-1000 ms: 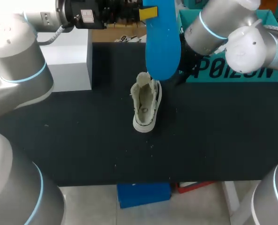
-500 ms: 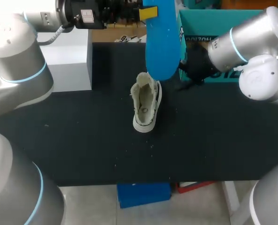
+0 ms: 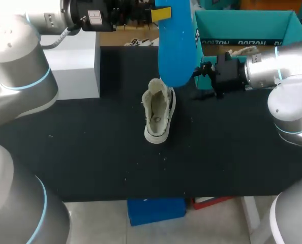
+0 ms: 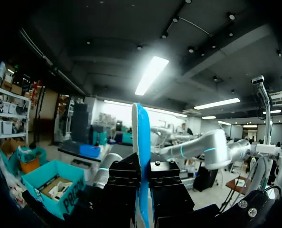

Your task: Take the shoe out of the shoebox, open the shoe tongue, remove and reinsert the insole, then place the shoe into the shoebox

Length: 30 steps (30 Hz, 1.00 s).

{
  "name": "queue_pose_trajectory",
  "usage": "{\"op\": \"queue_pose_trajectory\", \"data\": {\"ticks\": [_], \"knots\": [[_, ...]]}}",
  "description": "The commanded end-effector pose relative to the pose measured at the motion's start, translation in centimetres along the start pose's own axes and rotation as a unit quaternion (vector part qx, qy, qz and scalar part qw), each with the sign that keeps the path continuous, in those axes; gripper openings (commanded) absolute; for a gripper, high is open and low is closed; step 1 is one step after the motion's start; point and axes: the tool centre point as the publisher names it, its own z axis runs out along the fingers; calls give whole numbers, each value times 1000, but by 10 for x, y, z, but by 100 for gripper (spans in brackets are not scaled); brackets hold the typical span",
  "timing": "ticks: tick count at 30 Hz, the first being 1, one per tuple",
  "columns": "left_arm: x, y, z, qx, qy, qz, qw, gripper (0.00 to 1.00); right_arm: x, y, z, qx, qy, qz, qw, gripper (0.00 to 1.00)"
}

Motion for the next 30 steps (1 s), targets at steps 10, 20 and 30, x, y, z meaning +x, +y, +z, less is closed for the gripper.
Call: {"op": "queue_pose_trajectory", "data": {"ticks": [10,20,30], "knots": [[10,17,6,-222,-131,441,860,0,3,-4,2,-5,154,0,988,100],[18,50,13,-249,-145,511,810,0,3,-4,2,-5,154,0,988,100],[18,50,13,-249,-145,511,810,0,3,-4,2,-5,154,0,988,100]]}}
